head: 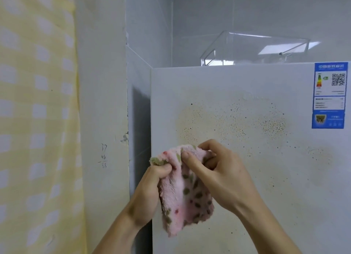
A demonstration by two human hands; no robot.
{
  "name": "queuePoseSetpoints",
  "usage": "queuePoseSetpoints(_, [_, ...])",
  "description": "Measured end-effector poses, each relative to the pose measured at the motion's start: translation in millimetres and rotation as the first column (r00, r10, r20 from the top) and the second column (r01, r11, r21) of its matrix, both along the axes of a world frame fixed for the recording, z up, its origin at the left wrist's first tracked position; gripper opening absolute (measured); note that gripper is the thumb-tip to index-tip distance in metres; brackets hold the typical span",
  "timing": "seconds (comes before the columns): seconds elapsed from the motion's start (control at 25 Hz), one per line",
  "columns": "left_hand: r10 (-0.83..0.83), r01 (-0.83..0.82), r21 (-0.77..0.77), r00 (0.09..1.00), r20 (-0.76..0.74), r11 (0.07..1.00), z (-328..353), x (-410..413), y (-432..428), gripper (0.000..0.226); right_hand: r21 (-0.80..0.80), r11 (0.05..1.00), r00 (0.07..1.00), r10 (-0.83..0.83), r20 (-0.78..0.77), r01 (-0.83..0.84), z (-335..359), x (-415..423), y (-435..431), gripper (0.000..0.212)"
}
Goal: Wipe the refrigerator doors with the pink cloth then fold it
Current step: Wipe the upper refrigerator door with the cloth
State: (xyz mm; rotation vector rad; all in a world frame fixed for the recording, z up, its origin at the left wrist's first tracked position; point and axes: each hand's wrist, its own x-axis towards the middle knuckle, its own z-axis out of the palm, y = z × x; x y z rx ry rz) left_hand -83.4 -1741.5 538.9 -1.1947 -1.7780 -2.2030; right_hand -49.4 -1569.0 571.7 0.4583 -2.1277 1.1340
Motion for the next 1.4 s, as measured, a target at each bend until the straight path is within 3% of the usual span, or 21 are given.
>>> queuePoseSetpoints(0.08, [0.142, -0.142, 0.021, 0.99, -0.016, 0.99, 9.2, -11.1, -1.0, 0.037, -0.044, 0.987, 0.982, -0.16, -0.102, 0.156, 3.0, -9.0, -7.3, 0.037])
queuePoseSetpoints(0.16, [0.398, -0.393, 0.068, 0.911, -0.108, 0.917, 20.3, -21.1, -0.2, 0.021, -0.14, 0.944, 0.895, -0.329, -0.3, 0.299, 6.4, -17.3, -20.3, 0.034])
queuePoseSetpoints(0.32, [0.603, -0.577, 0.177, 0.761, -0.238, 0.798, 47.9, -43.0, -0.5, 0.017, -0.233, 0.951, 0.773, -0.303, -0.557, 0.205, 13.8, -51.1, -50.1, 0.044])
queuePoseSetpoints(0.36, [0.663, -0.64, 0.185, 0.686, -0.301, 0.746, 52.7, -52.5, -1.4, 0.014, -0.193, 0.956, 0.739, -0.294, -0.606, 0.221, 13.0, -64.2, -57.8, 0.038])
queuePoseSetpoints(0.44, [0.775, -0.793, 0.225, 0.42, -0.473, 0.567, 56.2, -70.7, -5.7, 0.014, -0.089, 0.928, 0.655, -0.321, -0.684, 0.362, 4.3, -90.7, -71.6, 0.029])
queuePoseSetpoints(0.56, [0.811, -0.857, 0.347, 0.129, -0.571, 0.38, 58.0, -89.0, -26.8, 0.036, 0.087, 0.843, 0.615, -0.313, -0.724, 0.531, -12.6, -114.6, -74.5, 0.047])
queuePoseSetpoints(0.68, [0.752, -0.93, 0.349, -0.148, -0.642, 0.115, 62.8, -108.4, -56.6, 0.054, 0.206, 0.707, 0.595, -0.36, -0.719, 0.677, -7.7, -118.3, -67.9, 0.06])
queuePoseSetpoints(0.76, [0.722, -0.951, 0.305, -0.182, -0.668, 0.042, 66.0, -120.4, -69.1, 0.063, 0.252, 0.613, 0.57, -0.402, -0.717, 0.749, 8.2, -120.9, -66.3, 0.066])
queuePoseSetpoints(0.84, [0.721, -0.954, 0.297, -0.177, -0.67, 0.042, 66.7, -128.3, -74.0, 0.067, 0.256, 0.569, 0.541, -0.413, -0.732, 0.781, 33.1, -127.1, -68.7, 0.069])
queuePoseSetpoints(1.08, [0.707, -0.927, 0.373, -0.237, -0.666, 0.041, 65.8, -135.4, -77.9, 0.065, 0.139, 0.614, 0.502, -0.471, -0.725, 0.777, 91.3, -137.7, -84.5, 0.068])
queuePoseSetpoints(1.4, [0.704, -0.916, 0.388, -0.21, -0.679, 0.101, 60.3, -141.7, -80.9, 0.063, 0.161, 0.638, 0.507, -0.405, -0.761, 0.753, -23.4, -128.9, -64.7, 0.068])
